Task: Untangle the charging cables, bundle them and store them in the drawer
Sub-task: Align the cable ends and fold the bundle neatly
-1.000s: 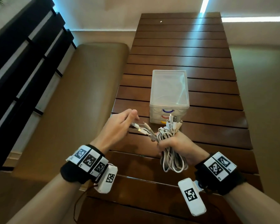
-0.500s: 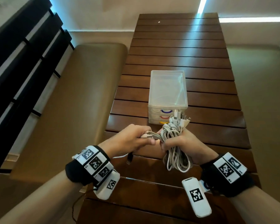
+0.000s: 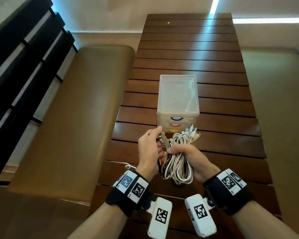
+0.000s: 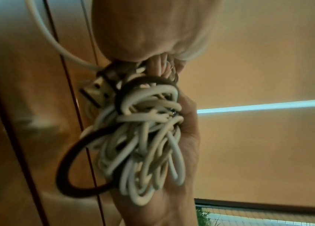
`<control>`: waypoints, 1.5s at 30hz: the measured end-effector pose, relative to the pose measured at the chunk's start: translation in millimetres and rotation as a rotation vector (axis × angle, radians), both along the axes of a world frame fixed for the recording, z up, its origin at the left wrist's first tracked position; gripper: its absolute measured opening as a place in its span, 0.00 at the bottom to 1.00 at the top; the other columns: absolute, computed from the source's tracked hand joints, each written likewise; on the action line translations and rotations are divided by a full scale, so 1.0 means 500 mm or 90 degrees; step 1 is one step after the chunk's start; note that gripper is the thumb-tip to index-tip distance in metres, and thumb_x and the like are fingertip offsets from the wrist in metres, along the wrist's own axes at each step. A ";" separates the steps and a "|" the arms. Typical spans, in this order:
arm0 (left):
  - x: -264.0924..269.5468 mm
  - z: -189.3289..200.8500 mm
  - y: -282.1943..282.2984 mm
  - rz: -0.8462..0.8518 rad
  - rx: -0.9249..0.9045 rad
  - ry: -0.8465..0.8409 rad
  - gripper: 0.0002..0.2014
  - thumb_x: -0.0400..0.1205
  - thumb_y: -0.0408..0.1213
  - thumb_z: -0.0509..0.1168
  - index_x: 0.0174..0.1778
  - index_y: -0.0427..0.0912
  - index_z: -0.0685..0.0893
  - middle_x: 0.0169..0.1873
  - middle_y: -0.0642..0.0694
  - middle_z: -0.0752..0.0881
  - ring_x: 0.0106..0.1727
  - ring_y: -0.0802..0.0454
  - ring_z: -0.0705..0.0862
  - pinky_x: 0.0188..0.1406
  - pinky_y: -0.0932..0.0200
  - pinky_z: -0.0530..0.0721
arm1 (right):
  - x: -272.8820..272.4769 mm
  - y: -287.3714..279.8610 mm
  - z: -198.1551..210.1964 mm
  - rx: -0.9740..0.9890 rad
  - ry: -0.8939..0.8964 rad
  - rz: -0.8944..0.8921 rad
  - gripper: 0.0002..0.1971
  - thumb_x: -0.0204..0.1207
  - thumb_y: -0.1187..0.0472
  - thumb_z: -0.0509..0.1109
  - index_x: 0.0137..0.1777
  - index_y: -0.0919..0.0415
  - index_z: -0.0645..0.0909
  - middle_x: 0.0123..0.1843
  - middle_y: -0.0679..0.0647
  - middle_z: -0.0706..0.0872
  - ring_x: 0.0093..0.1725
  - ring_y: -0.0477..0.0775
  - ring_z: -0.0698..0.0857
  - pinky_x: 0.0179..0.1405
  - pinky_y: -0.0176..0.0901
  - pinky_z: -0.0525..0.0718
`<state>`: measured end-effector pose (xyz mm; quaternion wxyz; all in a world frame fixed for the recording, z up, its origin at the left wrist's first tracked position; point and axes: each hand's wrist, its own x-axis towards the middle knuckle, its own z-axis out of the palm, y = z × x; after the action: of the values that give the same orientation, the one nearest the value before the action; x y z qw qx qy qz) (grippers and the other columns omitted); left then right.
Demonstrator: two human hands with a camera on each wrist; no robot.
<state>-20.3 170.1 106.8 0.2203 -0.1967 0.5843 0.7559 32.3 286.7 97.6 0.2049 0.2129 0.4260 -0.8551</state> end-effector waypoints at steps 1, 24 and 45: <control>0.001 0.000 0.004 0.019 0.011 -0.019 0.10 0.85 0.38 0.65 0.39 0.40 0.79 0.19 0.51 0.68 0.16 0.58 0.66 0.12 0.66 0.64 | 0.000 0.004 0.003 0.011 0.004 0.011 0.06 0.73 0.70 0.70 0.46 0.68 0.88 0.41 0.66 0.88 0.34 0.59 0.88 0.39 0.49 0.88; 0.020 -0.022 0.040 0.005 -0.069 0.077 0.12 0.88 0.43 0.58 0.56 0.42 0.84 0.51 0.43 0.91 0.54 0.46 0.90 0.58 0.48 0.87 | 0.005 0.002 0.017 0.194 0.042 0.038 0.18 0.70 0.73 0.75 0.61 0.70 0.82 0.54 0.74 0.88 0.52 0.69 0.90 0.57 0.63 0.88; 0.009 -0.067 0.019 -0.301 -0.125 0.238 0.16 0.75 0.78 0.51 0.59 0.91 0.62 0.75 0.63 0.68 0.83 0.52 0.63 0.84 0.37 0.58 | 0.018 0.020 0.023 0.038 -0.039 0.059 0.13 0.73 0.77 0.70 0.58 0.74 0.83 0.44 0.71 0.88 0.37 0.64 0.91 0.38 0.54 0.92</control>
<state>-16.0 179.5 73.5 0.2586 0.0663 0.7143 0.6469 41.6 296.9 108.9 0.2505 0.2248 0.4541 -0.8249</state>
